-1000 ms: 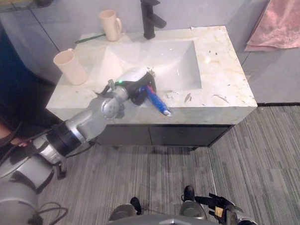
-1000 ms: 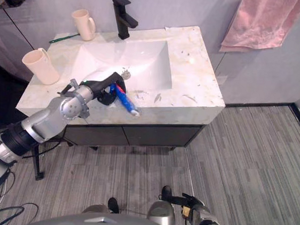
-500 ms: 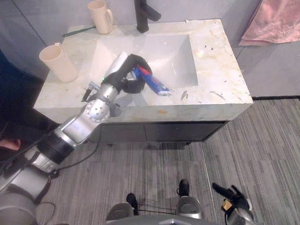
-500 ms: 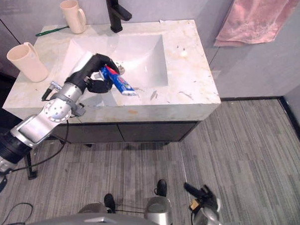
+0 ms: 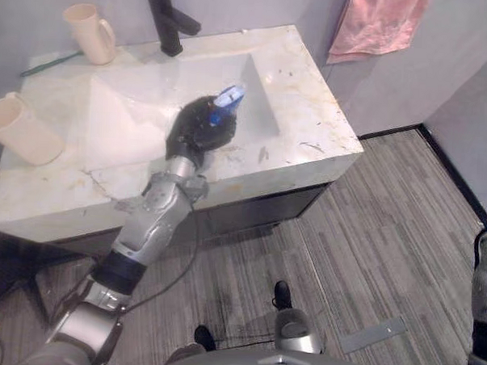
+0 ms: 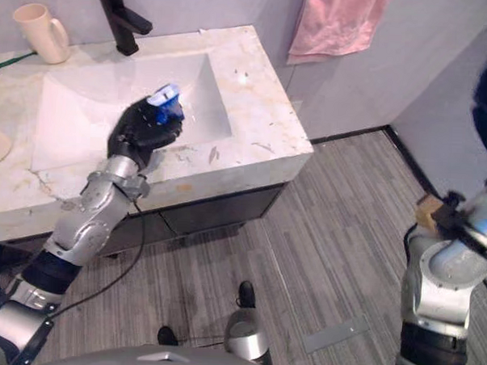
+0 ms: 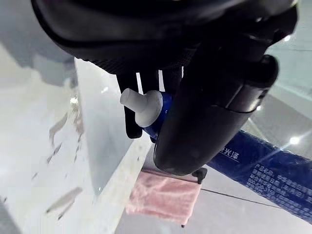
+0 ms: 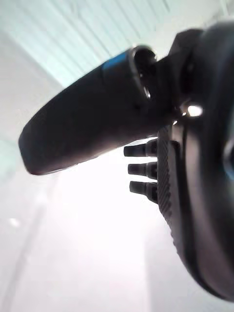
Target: Organize the bathroom.
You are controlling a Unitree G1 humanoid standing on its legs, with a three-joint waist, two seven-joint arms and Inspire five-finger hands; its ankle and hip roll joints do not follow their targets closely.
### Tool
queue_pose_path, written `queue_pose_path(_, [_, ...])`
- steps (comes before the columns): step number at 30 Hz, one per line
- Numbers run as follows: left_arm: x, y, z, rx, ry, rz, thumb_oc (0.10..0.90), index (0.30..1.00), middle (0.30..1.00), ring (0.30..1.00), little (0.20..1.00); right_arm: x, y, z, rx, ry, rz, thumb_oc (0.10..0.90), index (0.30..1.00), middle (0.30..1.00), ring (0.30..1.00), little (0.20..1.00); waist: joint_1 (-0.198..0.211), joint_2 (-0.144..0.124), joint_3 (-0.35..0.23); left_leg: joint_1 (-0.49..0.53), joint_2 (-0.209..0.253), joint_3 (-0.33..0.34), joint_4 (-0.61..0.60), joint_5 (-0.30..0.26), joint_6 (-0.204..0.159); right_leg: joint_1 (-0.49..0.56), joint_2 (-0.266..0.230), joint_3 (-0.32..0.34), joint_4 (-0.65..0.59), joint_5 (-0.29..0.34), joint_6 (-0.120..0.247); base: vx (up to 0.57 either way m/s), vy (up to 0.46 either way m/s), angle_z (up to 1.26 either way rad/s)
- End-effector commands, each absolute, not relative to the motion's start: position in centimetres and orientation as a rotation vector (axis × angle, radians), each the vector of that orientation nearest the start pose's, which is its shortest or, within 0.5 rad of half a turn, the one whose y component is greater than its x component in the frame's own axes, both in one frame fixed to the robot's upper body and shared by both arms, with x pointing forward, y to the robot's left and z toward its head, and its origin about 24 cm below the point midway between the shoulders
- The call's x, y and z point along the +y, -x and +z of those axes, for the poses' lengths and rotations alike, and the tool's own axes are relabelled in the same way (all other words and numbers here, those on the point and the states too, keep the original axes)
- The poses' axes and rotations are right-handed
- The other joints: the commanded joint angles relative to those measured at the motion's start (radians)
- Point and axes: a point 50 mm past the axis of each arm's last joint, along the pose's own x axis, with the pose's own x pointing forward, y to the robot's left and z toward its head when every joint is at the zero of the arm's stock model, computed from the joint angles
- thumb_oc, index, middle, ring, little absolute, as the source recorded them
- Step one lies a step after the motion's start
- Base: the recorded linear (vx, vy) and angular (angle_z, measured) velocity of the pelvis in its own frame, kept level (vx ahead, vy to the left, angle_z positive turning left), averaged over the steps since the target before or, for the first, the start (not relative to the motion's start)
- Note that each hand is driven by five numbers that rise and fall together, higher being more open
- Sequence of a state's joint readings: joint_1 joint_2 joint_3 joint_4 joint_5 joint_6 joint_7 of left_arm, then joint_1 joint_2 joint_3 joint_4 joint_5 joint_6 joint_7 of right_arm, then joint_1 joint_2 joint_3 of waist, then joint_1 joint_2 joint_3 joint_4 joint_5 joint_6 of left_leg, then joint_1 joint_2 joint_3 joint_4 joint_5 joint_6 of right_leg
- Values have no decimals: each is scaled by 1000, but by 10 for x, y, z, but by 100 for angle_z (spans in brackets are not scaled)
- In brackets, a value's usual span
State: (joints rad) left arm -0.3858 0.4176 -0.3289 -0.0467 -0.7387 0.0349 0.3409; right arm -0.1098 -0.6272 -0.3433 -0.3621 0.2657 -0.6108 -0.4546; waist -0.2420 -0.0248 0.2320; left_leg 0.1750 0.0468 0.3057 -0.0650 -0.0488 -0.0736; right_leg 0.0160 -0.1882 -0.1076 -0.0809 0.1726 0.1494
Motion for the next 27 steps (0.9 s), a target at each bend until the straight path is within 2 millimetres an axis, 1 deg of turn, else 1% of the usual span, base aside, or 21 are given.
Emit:
queue_pose_path(1, [115,-316,195,-351,318,-275,400,300,300,300,300,-230,-211,278,-1268,275,28,800,900,900,900,900,59,29,-115,-66,-90,-75,72,-44,47,81,131,-85,6,-196,3,-34,22,0])
queue_pose_path(2, [113,-316,195,-350,306,-285,400,300,300,300,300,-220,-215,278,-1255,296,93,800,900,900,900,900,68,28,-118,-66,-90,-77,68,-42,47,81,129,-89,6,-195,4,0,0,0])
queue_pose_path(3, [112,-315,195,-349,302,-290,400,300,300,300,300,-216,-217,279,-1248,304,116,800,900,900,900,900,70,28,-119,-66,-90,-78,66,-40,48,80,128,-91,6,-195,5,-25,11,9])
queue_pose_path(4, [106,-313,196,-327,300,-323,400,300,300,300,300,-187,-228,280,-1184,357,293,800,900,900,900,900,97,23,-125,-67,-91,-82,52,-32,50,79,121,-106,4,-192,9,-19,4,14])
queue_pose_path(5, [105,-312,195,-324,295,-328,400,300,300,300,300,-182,-229,280,-1171,367,322,800,900,900,900,900,103,21,-127,-66,-90,-82,49,-31,51,79,119,-109,4,-191,10,-22,3,27])
queue_pose_path(7, [108,-312,191,-300,294,-358,400,300,300,300,300,-170,-239,276,-1077,366,450,800,900,900,900,900,131,13,-130,-65,-89,-87,36,-25,52,81,111,-128,5,-190,14,-12,-6,36])
queue_pose_path(8, [109,-312,190,-300,292,-361,400,300,300,300,300,-170,-239,276,-1073,364,453,800,900,900,900,900,132,12,-130,-65,-89,-87,35,-24,52,81,110,-131,5,-190,15,-6,-13,34])
queue_pose_path(10, [115,-312,185,-288,285,-372,400,300,300,300,300,-171,-244,270,-1014,335,498,800,900,900,900,900,147,7,-130,-61,-86,-91,23,-20,52,83,104,-145,7,-189,20,-3,-14,36])
queue_pose_path(13, [120,-309,180,-277,266,-377,400,300,300,300,300,-174,-245,263,-957,304,527,800,900,900,900,900,157,2,-126,-50,-82,-91,-1,-14,54,82,98,-165,15,-187,28,-15,-16,27])
queue_pose_path(14, [121,-309,180,-278,263,-375,400,300,300,300,300,-174,-245,262,-953,301,528,800,900,900,900,900,157,1,-126,-50,-82,-91,-1,-14,54,81,97,-165,16,-187,28,-12,-17,19])
queue_pose_path(17, [126,-309,176,-274,250,-357,400,300,300,300,300,-182,-247,249,-893,263,518,800,900,900,900,900,153,-3,-126,-45,-80,-89,-10,-14,56,74,97,-163,22,-184,34,-8,-22,11])
queue_pose_path(20, [127,-310,175,-270,250,-355,400,300,300,300,300,-184,-248,244,-871,238,515,800,900,900,900,900,151,-4,-127,-42,-79,-86,-12,-15,57,73,98,-161,20,-181,35,0,-2,1])
queue_pose_path(22, [128,-311,173,-269,249,-351,400,300,300,300,300,-187,-251,236,-838,193,532,800,900,900,900,900,149,-4,-128,-41,-79,-85,-13,-16,56,73,99,-159,17,-179,36,0,0,0])
queue_pose_path(23, [128,-311,172,-269,247,-350,400,300,300,300,300,-186,-253,229,-805,190,552,800,900,900,900,900,149,-3,-129,-41,-79,-85,-13,-17,56,72,100,-158,16,-178,37,0,0,0])
queue_pose_path(24, [128,-311,172,-269,245,-349,400,300,300,300,300,-186,-253,226,-795,191,560,800,900,900,900,900,149,-3,-129,-41,-78,-84,-13,-17,56,72,100,-158,14,-178,37,2,-8,-3])
queue_pose_path(25, [126,-311,171,-268,242,-346,400,300,300,300,300,-182,-255,219,-755,165,600,800,900,900,900,900,152,-3,-130,-41,-78,-84,-14,-16,57,73,99,-159,11,-175,36,3,-7,-5])
queue_pose_path(27, [125,-311,170,-263,242,-349,400,300,300,300,300,-177,-258,213,-718,154,633,800,900,900,900,900,157,-4,-131,-41,-79,-86,-14,-16,57,74,99,-161,9,-175,36,8,-12,-6])
